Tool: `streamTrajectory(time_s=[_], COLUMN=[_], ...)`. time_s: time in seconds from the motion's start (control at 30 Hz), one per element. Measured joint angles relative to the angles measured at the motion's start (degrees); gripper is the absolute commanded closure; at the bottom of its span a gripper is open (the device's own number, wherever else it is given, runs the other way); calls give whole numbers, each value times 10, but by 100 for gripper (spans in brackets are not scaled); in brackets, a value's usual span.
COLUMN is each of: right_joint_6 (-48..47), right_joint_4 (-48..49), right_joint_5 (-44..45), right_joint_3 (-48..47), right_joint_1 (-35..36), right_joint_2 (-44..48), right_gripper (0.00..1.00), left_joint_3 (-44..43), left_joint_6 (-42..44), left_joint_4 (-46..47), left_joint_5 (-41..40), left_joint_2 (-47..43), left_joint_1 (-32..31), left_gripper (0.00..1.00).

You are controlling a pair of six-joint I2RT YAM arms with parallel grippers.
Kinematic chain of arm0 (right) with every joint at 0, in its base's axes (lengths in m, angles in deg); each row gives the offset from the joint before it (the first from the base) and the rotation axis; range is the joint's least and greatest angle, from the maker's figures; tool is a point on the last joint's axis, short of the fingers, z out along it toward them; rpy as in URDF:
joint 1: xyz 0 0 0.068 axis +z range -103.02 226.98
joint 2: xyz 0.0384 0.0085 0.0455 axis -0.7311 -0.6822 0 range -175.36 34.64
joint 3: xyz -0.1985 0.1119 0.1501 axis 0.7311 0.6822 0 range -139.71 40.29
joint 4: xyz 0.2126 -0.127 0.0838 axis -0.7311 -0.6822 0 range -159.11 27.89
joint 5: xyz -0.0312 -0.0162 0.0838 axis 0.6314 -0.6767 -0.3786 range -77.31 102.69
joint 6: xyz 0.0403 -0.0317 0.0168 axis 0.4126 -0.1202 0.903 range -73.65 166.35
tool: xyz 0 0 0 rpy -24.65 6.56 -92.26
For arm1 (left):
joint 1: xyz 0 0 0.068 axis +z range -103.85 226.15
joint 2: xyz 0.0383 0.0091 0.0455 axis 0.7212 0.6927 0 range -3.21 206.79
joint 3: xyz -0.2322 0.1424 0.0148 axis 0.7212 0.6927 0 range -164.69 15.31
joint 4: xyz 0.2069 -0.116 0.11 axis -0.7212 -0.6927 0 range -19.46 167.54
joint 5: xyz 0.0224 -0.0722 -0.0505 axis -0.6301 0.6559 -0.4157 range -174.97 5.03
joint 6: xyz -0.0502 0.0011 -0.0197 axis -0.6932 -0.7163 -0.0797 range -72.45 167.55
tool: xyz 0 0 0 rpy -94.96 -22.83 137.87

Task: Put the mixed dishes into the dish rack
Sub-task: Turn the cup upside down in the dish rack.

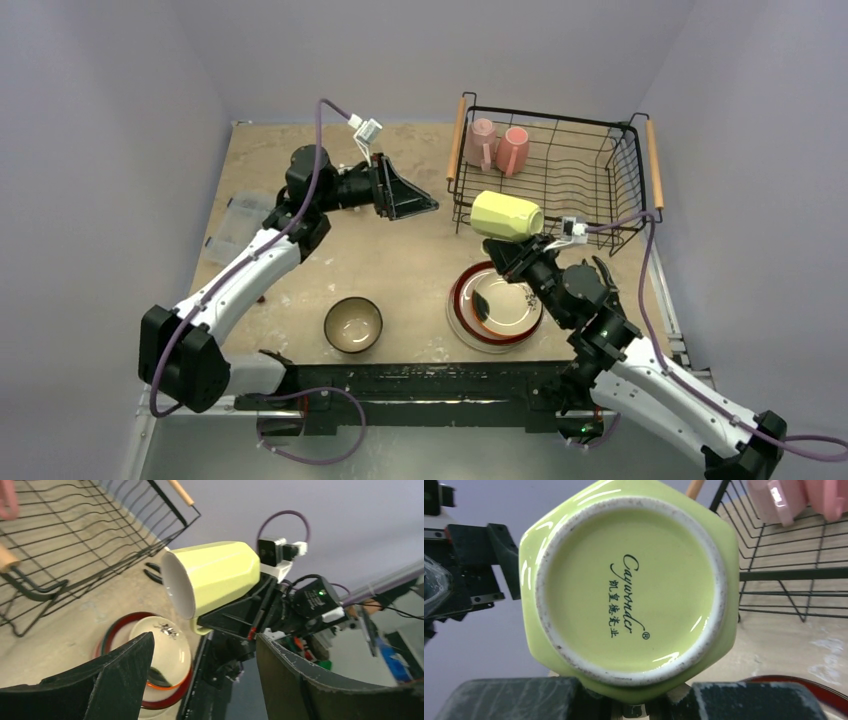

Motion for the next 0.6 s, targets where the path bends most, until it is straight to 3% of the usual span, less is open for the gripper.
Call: streamTrajectory(time_s=[0.13, 0.3, 0.43, 0.6], right_joint_6=[-6, -9, -13, -37], right_joint_4=[-81, -172, -242, -342], right_joint_5=[32, 56, 69, 104], right_joint_3=[-6, -34, -66, -149], right_joint_1=[0, -1, -1, -1], right_joint_2=[44, 62, 61, 17], right_gripper=[100, 100, 100, 100], left_joint_3=[-33, -40, -40, -65], left_joint_6=[120, 219, 281, 319], left_joint_4=[-156, -280, -352, -413], left_joint_5=[-78, -192, -308, -430], left_joint_2=[-28, -64, -98, -129], left_joint_1=[0, -1, -1, 4], left_gripper=[27, 25, 12, 9])
